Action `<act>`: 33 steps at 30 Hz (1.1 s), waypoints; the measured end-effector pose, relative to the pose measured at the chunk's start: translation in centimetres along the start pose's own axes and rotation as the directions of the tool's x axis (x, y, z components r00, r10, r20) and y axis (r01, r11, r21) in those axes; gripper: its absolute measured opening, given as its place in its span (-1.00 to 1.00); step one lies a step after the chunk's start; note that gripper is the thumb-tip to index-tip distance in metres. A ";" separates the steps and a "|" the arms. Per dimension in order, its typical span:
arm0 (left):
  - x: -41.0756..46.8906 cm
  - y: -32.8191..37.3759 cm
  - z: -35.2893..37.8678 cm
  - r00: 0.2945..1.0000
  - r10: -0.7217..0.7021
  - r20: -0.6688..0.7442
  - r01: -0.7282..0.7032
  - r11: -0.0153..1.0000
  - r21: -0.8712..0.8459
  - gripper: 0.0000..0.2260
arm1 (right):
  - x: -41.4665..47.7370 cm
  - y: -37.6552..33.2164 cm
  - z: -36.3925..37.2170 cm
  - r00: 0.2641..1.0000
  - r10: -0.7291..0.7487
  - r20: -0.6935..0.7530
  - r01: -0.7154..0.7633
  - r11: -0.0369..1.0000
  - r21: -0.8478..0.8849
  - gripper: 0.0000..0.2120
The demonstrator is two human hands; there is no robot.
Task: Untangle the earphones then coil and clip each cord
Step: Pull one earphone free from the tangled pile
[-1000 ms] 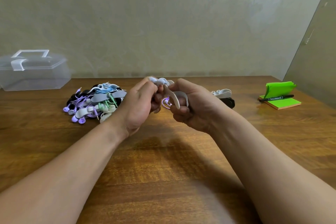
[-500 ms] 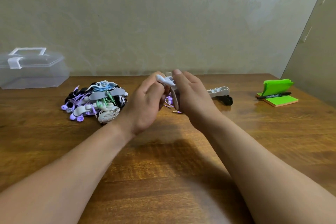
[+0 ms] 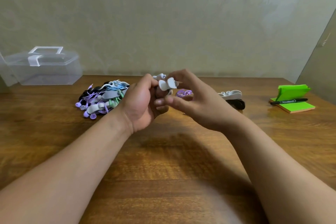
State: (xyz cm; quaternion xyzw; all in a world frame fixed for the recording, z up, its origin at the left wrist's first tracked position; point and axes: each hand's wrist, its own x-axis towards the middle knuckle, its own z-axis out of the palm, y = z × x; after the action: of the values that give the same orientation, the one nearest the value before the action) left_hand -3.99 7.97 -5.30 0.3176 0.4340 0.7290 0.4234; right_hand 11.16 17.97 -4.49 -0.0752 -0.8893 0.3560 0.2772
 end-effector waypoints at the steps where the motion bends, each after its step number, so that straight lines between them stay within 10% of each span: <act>1: -0.1 0.0 0.0 1.000 -0.022 0.016 0.022 1.000 0.014 -0.81 | 0.1 0.0 0.2 1.000 0.008 -0.026 -0.006 0.997 0.080 -0.77; 23: -1.8 1.4 1.3 0.983 -0.113 0.145 0.068 0.956 0.287 -0.86 | 0.9 0.8 -0.5 0.985 0.172 0.011 -0.140 0.766 0.627 -0.68; 33: -2.3 0.7 2.7 0.999 0.004 0.041 -0.021 0.901 0.433 -0.76 | 1.0 1.2 -0.1 0.983 0.177 -0.054 -0.133 0.881 0.454 -0.69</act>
State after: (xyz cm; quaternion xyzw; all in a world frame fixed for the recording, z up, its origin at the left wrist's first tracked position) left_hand -0.97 6.67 -3.79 0.4209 0.5748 0.6105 0.3459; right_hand 10.27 19.23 -4.76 -0.0967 -0.7602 0.5686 0.2991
